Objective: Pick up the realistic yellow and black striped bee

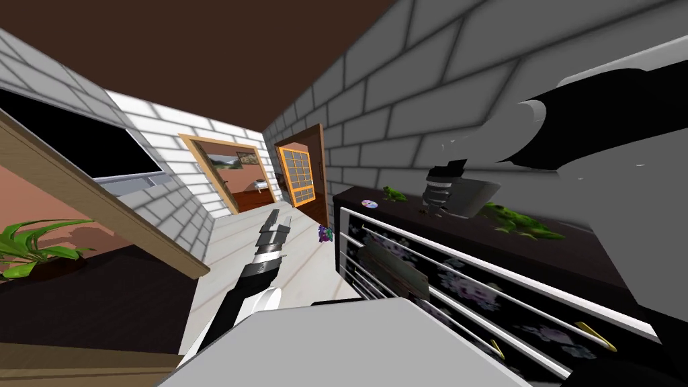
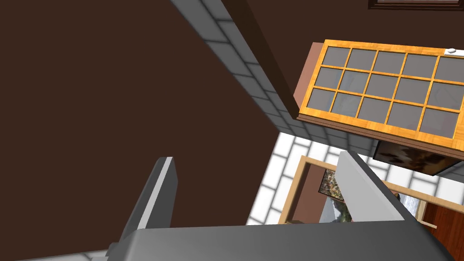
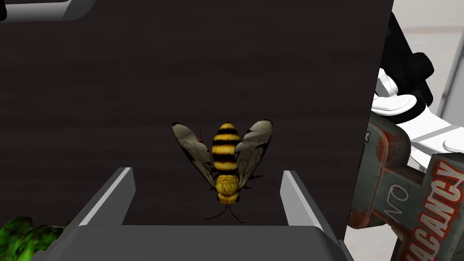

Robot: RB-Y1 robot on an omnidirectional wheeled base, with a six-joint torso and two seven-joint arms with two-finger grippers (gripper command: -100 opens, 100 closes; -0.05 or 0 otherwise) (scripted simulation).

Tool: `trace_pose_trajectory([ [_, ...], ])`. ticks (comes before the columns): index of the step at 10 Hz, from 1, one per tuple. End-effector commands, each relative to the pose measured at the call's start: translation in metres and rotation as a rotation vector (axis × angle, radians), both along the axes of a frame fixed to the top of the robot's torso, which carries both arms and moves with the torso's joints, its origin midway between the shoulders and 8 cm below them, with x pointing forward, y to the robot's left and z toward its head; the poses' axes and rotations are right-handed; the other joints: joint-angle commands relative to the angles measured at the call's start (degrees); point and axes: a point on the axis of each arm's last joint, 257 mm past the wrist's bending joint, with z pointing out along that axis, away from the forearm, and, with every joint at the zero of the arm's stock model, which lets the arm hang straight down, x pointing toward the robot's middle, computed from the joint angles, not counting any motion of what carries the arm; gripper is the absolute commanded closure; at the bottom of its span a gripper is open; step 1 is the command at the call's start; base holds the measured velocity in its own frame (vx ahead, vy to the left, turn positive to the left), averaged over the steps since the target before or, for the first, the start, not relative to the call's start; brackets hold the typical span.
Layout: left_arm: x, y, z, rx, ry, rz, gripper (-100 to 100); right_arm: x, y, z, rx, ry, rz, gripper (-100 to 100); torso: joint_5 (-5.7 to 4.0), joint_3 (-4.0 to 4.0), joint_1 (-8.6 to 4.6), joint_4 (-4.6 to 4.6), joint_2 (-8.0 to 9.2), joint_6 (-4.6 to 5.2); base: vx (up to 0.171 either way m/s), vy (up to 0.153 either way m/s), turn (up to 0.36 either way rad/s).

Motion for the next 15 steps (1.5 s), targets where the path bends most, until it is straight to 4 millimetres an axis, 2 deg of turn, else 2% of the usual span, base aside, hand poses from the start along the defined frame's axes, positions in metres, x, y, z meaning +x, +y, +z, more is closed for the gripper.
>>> trace_pose_trajectory([
  [1,0.0,0.0,0.0,0.0,0.0,0.0,0,-0.004,0.0,-0.004,0.002,0.003,-0.012,-100,0.0,0.0,0.0,0.0,0.0,0.0,-0.022,-0.037,0.079],
  [10,0.0,0.0,0.0,0.0,0.0,0.0,0,-0.049,-0.004,-0.014,-0.002,-0.015,-0.159,-100,-0.01,0.0,0.0,0.01,-0.02,0.04,-0.03,-0.047,0.142],
  [11,0.0,0.0,0.0,0.0,0.0,0.0,0,-0.045,-0.003,-0.014,0.0,-0.01,-0.145,-100,-0.01,-0.01,-0.02,0.0,-0.03,0.02,-0.009,-0.025,0.036],
  [12,0.0,0.0,0.0,0.0,0.0,0.0,0,-0.045,-0.003,-0.014,-0.001,-0.012,-0.148,100,-0.02,-0.03,0.02,-0.01,-0.07,0.05,0.0,0.0,0.0],
  [15,0.0,0.0,0.0,0.0,0.0,0.0,0,-0.045,-0.003,-0.013,-0.003,-0.013,-0.147,100,-0.04,-0.11,0.05,-0.06,-0.16,0.03,0.0,0.0,0.0],
])
